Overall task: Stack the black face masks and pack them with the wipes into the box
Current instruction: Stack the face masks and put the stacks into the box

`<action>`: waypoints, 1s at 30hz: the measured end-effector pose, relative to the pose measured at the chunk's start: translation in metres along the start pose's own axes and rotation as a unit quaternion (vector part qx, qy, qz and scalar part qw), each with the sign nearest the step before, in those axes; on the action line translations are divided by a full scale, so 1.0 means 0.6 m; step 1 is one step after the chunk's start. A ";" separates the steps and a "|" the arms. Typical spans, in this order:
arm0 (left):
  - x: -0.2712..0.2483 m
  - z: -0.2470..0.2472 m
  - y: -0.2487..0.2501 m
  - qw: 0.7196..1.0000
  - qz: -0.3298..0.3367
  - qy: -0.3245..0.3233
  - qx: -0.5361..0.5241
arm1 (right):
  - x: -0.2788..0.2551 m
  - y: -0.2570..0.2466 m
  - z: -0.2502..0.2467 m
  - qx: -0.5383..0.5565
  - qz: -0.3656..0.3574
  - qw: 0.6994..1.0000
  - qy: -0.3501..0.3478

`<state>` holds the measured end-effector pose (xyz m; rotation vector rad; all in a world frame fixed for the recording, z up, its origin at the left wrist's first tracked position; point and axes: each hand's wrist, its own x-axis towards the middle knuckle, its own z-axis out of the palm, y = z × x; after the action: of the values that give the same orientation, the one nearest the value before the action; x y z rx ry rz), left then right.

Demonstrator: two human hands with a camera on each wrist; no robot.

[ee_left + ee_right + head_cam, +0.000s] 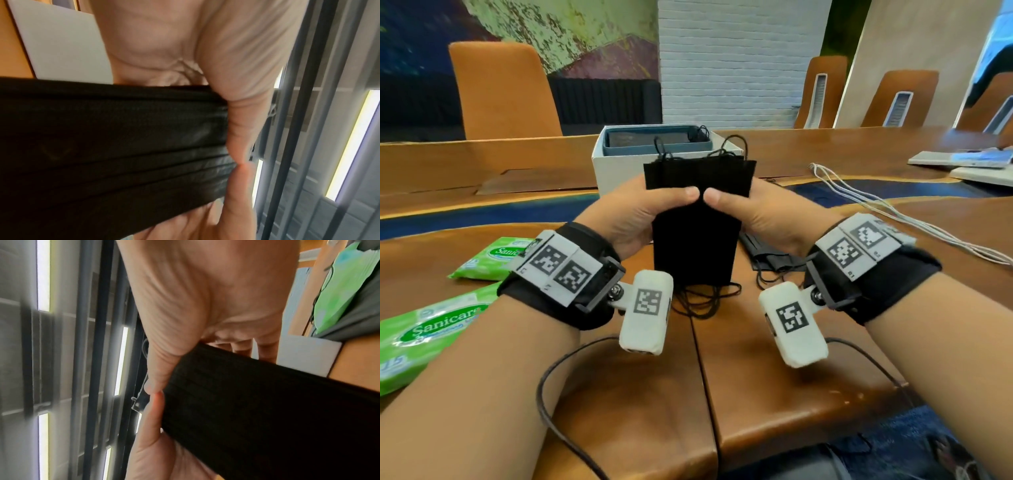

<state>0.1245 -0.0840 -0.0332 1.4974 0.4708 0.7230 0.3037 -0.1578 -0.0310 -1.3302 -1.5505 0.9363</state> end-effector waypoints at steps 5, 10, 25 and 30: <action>-0.001 0.006 -0.012 0.999 -0.036 -0.004 0.019 | 0.007 0.011 0.027 -0.022 0.002 0.999 0.023; 0.001 0.005 -0.025 0.993 -0.098 0.024 0.061 | 0.013 0.016 0.021 -0.102 0.020 0.993 0.059; 0.013 -0.028 -0.013 0.994 -0.053 0.089 -0.034 | 0.002 0.029 -0.150 -0.120 0.255 0.937 0.207; 0.012 -0.031 -0.011 0.995 -0.065 0.076 -0.026 | 0.023 0.045 -0.121 -0.269 0.353 0.896 0.023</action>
<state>0.1177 -0.0653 -0.0395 1.3552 0.6532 0.7444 0.3805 -0.1400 -0.0295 -2.3961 -1.3407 0.9000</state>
